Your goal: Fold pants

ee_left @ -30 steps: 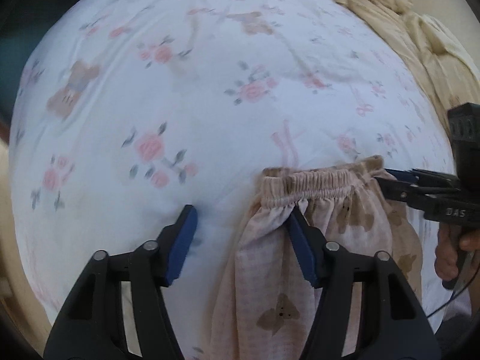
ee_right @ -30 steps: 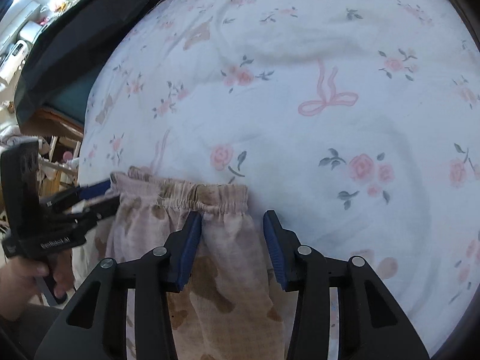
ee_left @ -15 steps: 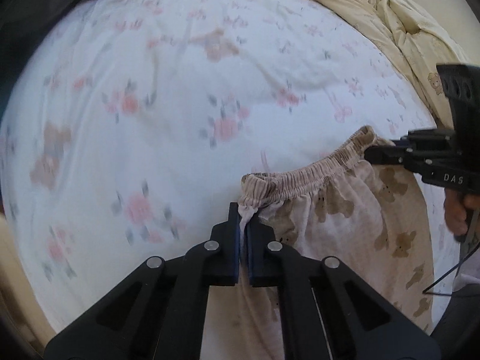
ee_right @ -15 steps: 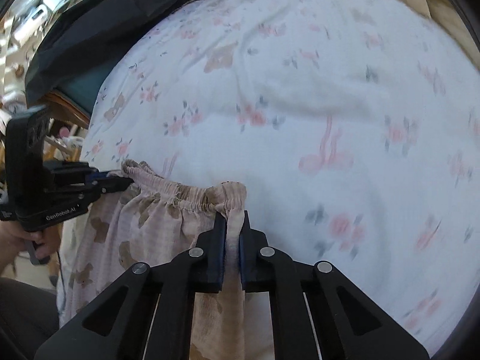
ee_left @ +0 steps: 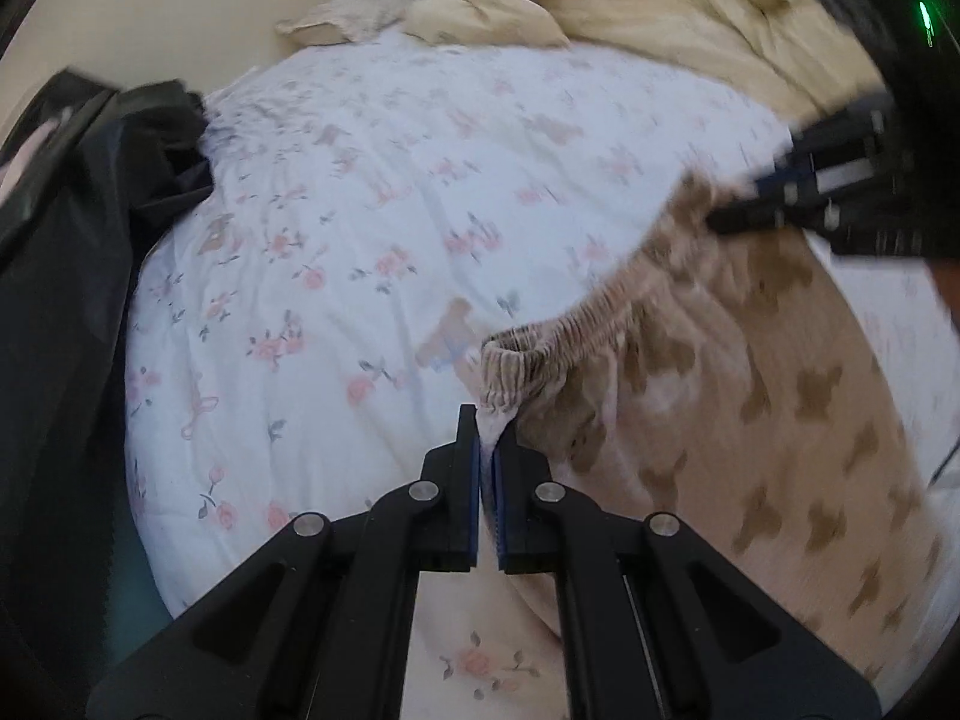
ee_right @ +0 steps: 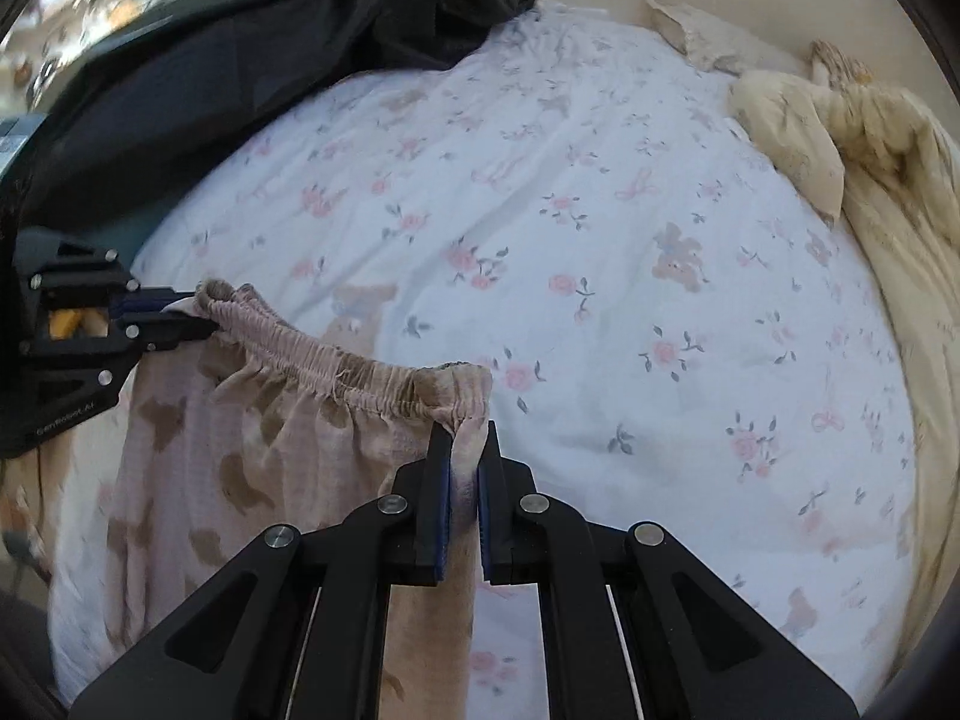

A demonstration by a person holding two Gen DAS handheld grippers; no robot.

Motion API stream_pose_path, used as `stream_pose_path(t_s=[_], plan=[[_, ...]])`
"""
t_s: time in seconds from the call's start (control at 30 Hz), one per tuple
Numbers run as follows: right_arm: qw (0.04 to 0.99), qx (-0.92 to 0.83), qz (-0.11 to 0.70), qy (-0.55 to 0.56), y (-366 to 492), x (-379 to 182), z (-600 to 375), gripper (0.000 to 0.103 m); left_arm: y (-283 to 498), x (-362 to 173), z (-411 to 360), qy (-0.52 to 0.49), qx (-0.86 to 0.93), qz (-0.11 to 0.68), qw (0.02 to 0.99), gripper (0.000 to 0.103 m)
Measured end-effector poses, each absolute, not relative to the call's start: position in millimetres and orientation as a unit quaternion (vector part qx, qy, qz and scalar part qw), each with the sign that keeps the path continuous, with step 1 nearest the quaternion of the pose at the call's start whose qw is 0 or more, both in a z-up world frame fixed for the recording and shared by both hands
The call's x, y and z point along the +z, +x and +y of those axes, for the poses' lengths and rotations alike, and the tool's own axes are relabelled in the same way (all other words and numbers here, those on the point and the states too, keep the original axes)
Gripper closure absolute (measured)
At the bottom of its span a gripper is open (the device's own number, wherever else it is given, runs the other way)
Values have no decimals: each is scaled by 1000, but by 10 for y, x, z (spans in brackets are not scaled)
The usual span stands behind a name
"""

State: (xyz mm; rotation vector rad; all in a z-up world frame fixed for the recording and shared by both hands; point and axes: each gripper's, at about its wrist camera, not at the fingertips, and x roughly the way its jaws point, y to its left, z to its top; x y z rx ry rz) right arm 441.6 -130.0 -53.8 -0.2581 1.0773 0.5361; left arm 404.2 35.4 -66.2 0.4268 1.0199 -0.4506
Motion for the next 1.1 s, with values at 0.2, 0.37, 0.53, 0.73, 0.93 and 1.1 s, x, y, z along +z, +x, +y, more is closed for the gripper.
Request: stream_pose_path(t_s=[0.2,0.37,0.53,0.73,0.93,1.1], plan=[[816,285,489,-121,4093,-440,-1481,97,3699,-563,415,206,-239,460,830,101],[822,314,457,-132,3606,-164,-1632,97,3307,-249,458,208,-250,428,843,101],[837,316,423,-142,3083,178,-1816,97,2871,79,502,214,-238,389,864,101],[840,295,426,-161,2556,269,-1951,97,2504,166,510,230,-222,384,866,101],[847,273,452,-68,2754,167,-2009,79,2731,-149,607,198,-176,436,860,101],[833,266,484,-30,3274,-137,-1835,52,3021,-400,937,91,-185,497,843,95]])
